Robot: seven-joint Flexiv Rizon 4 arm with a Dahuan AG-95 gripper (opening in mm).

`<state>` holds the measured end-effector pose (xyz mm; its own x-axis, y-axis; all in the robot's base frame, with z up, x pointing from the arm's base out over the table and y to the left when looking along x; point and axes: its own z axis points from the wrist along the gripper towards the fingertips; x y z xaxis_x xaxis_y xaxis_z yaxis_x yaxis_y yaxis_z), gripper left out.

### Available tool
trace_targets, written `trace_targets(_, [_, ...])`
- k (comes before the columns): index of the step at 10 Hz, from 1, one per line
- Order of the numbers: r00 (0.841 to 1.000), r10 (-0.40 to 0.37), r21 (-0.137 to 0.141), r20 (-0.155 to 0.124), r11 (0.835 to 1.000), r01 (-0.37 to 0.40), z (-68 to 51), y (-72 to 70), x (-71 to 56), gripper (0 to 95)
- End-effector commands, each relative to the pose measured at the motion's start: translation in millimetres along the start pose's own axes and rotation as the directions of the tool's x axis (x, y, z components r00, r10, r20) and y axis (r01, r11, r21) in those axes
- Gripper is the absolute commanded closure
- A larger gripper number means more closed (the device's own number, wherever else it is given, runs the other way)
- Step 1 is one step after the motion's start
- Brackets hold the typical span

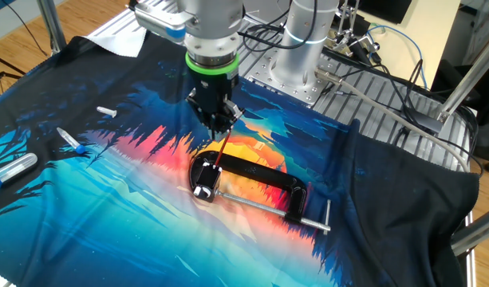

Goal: Sharpen the pencil with a pencil sharpener

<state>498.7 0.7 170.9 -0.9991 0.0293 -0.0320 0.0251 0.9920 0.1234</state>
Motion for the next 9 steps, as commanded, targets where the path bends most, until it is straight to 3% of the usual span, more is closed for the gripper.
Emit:
trace_targets(1, [0.999,-0.034,-0.022,-0.023,0.999,0.033,0.9,0.5,-1.1,95.0])
trace_targets(5, [0.998,0.055,0.004,-0.021,0.998,-0.055,0.4,0.5,-1.0,95.0])
trace_targets(9, [0.996,0.085,0.016,-0.028,0.996,-0.084,0.9,0.6,-1.6,95.0])
